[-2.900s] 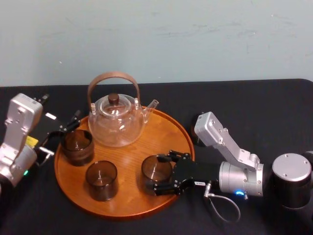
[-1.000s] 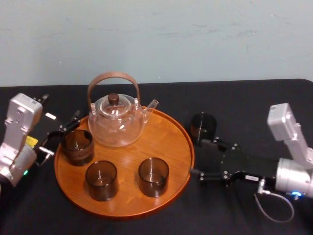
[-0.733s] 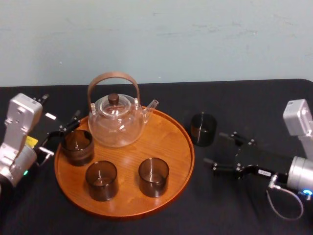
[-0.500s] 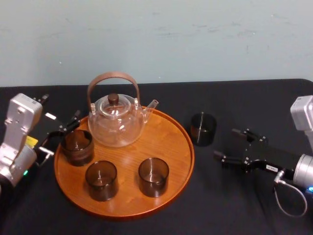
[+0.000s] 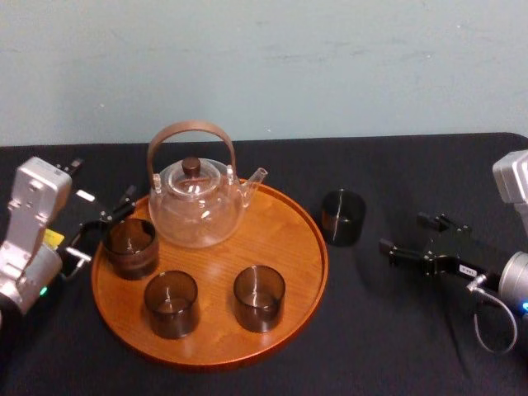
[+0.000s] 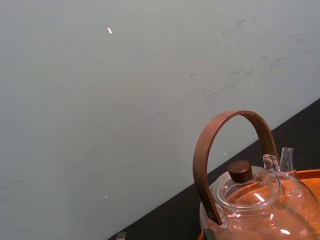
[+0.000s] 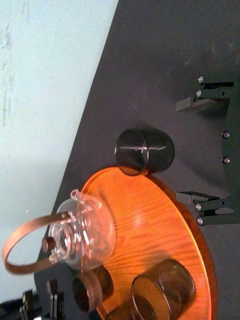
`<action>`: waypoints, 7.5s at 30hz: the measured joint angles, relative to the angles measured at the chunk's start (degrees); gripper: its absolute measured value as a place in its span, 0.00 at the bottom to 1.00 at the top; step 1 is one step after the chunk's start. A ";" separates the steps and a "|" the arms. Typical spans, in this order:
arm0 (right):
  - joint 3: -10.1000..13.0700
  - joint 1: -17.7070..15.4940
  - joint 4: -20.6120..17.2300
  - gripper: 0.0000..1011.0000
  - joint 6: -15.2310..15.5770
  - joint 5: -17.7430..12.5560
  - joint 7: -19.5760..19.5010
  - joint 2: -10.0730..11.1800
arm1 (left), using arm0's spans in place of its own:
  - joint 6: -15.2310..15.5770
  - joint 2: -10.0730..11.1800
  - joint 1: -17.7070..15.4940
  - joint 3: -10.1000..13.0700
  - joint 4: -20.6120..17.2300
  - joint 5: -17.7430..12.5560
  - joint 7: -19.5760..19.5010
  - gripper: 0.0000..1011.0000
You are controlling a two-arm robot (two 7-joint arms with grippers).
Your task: Pick up the glass from the table and place it on the tray.
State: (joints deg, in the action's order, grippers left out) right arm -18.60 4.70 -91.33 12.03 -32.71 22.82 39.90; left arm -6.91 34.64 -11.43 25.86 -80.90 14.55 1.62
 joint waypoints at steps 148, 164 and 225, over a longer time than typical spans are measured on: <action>-6.21 19.20 11.52 0.87 5.44 8.59 6.47 -11.30 | 0.00 0.00 0.00 0.00 0.00 0.00 0.00 0.99; -11.22 21.80 12.08 0.87 4.44 8.21 8.60 -13.49 | 0.00 0.00 0.01 0.00 0.00 0.00 0.00 0.99; -16.30 24.55 22.62 0.99 2.23 10.64 9.85 -17.80 | 0.00 0.00 0.00 0.00 0.00 0.00 0.00 0.99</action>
State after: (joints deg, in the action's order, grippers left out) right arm -34.90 29.25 -68.72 14.26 -22.06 32.66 22.10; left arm -6.91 34.64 -11.43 25.86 -80.90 14.55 1.62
